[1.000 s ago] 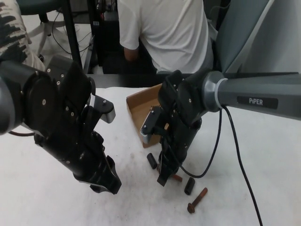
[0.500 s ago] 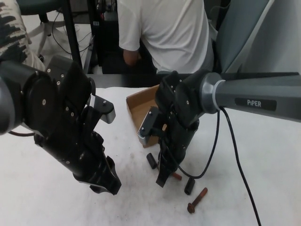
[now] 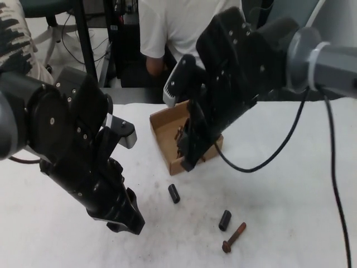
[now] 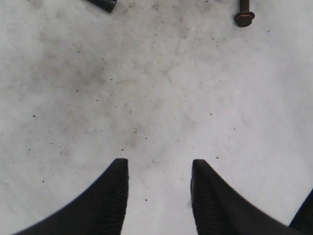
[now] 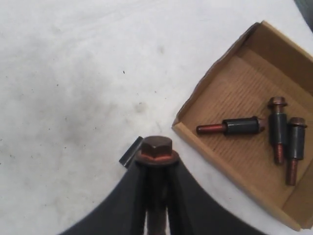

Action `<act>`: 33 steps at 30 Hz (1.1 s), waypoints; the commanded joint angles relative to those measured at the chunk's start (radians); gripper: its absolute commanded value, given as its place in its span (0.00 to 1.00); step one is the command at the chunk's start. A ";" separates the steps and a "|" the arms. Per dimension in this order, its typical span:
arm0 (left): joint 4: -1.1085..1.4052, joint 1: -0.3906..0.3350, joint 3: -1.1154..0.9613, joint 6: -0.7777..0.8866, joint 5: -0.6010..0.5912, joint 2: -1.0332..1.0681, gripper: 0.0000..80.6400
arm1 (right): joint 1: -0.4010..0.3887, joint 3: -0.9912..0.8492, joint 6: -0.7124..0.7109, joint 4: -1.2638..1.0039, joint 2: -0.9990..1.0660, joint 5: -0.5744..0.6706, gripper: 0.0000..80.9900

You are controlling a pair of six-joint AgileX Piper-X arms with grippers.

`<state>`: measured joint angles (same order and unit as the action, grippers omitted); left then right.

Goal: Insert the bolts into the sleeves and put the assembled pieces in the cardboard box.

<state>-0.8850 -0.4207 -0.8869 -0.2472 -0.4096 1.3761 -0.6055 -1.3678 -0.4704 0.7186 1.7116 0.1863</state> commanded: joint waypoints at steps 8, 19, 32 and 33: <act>0.079 -0.005 -0.010 0.057 -0.040 -0.003 0.48 | 0.016 -0.004 -0.001 -0.001 -0.101 0.006 0.01; 0.270 -0.055 -0.040 0.526 0.035 0.000 0.48 | 0.070 -0.004 0.001 -0.001 -0.247 0.000 0.01; 0.394 -0.178 -0.060 0.948 0.139 0.130 0.40 | 0.069 -0.004 0.001 -0.002 -0.379 0.000 0.01; 0.396 -0.178 -0.063 0.949 0.139 0.139 0.40 | 0.069 -0.004 0.001 0.001 -0.386 0.000 0.01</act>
<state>-0.4997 -0.5910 -0.9336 0.6609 -0.2856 1.5023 -0.5375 -1.3678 -0.4704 0.7225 1.3549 0.1805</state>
